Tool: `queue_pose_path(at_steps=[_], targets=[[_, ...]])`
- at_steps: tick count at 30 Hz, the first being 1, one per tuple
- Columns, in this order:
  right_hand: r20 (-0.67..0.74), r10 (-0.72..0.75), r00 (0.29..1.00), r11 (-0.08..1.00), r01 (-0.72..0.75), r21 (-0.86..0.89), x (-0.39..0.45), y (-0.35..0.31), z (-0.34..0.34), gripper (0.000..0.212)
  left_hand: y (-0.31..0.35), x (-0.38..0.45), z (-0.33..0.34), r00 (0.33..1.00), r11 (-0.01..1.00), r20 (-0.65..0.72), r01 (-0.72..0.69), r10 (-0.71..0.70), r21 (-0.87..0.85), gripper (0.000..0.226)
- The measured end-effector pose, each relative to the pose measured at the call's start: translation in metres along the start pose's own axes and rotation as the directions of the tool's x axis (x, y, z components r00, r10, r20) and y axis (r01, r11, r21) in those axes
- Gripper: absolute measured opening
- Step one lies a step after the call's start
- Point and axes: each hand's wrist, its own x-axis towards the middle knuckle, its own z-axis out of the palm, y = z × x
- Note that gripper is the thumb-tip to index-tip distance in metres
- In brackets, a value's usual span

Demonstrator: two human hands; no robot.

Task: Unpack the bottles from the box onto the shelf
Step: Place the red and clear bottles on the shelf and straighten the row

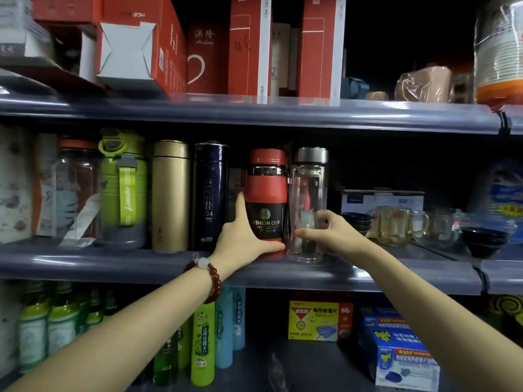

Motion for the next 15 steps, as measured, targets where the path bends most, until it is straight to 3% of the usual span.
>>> queue_pose_path(at_steps=[7, 13, 15], targets=[[0.035, 0.05, 0.998, 0.998, -0.049, -0.038, -0.012, -0.011, -0.002, 0.101, 0.004, -0.006, 0.0, 0.998, 0.995, 0.008, 0.061, -0.061, 0.074, 0.125], [-0.027, 0.087, 0.996, 0.979, -0.091, -0.185, -0.03, -0.025, -0.003, 0.084, 0.009, -0.009, -0.017, 0.995, 0.958, 0.059, 0.064, -0.084, 0.281, 0.085], [-0.072, 0.091, 0.993, 0.961, -0.106, -0.255, -0.036, -0.03, 0.0, 0.069, 0.008, -0.012, -0.023, 0.994, 0.935, 0.087, 0.028, -0.063, 0.355, 0.073]])
